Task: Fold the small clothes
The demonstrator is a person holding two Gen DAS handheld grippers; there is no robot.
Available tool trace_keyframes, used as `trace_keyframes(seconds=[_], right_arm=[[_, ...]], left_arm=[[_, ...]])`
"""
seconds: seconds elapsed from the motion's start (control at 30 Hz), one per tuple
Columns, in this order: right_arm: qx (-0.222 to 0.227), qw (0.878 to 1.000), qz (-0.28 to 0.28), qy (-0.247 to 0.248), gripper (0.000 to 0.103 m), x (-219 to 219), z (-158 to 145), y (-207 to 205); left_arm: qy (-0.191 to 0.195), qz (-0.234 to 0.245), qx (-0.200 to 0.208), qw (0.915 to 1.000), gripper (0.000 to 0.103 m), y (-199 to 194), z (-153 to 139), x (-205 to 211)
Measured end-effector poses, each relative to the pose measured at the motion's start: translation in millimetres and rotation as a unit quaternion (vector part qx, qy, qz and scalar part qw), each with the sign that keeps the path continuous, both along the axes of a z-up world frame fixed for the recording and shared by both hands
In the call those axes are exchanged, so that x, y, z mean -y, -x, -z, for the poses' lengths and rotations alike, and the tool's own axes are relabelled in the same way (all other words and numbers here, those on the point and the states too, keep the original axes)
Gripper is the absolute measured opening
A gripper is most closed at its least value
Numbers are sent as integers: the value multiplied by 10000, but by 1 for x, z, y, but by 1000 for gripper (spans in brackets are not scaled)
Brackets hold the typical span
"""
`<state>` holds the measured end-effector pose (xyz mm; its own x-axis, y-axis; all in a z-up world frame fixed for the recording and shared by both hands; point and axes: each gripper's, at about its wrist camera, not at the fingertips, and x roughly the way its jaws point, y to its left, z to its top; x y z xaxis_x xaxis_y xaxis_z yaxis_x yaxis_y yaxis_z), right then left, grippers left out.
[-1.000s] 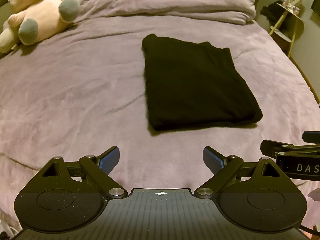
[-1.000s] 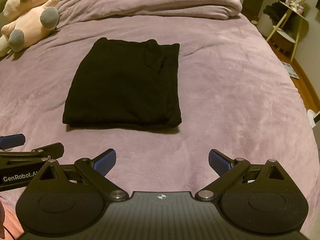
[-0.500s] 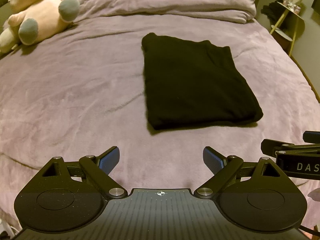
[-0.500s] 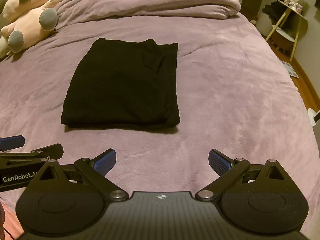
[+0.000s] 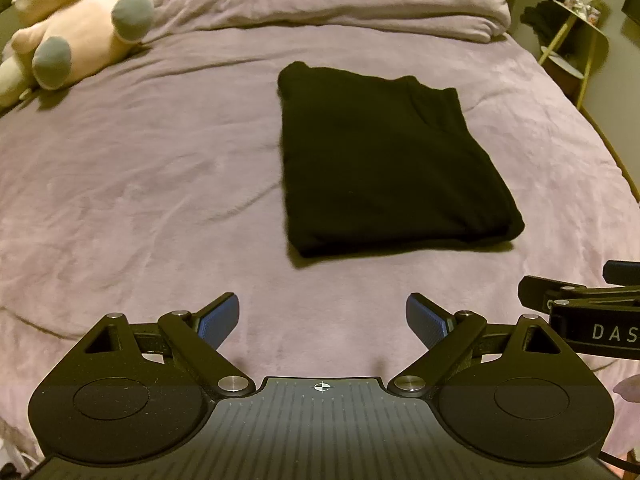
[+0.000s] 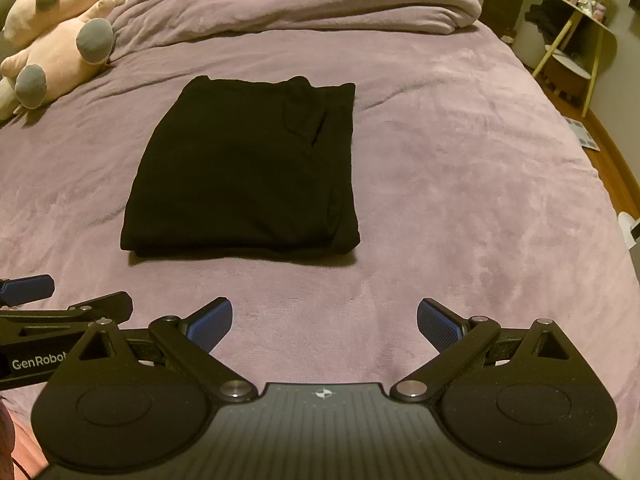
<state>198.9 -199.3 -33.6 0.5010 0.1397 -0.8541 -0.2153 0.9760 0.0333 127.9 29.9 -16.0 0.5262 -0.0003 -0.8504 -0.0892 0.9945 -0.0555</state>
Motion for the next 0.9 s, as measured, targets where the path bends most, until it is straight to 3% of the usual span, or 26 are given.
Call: trace_keyframes(seconds=[0.9], right_arm=[[46,10000,18,17,99,-1,-1,1]], left_arm=[[31,-32,-44,10000,94,-3,3,3]])
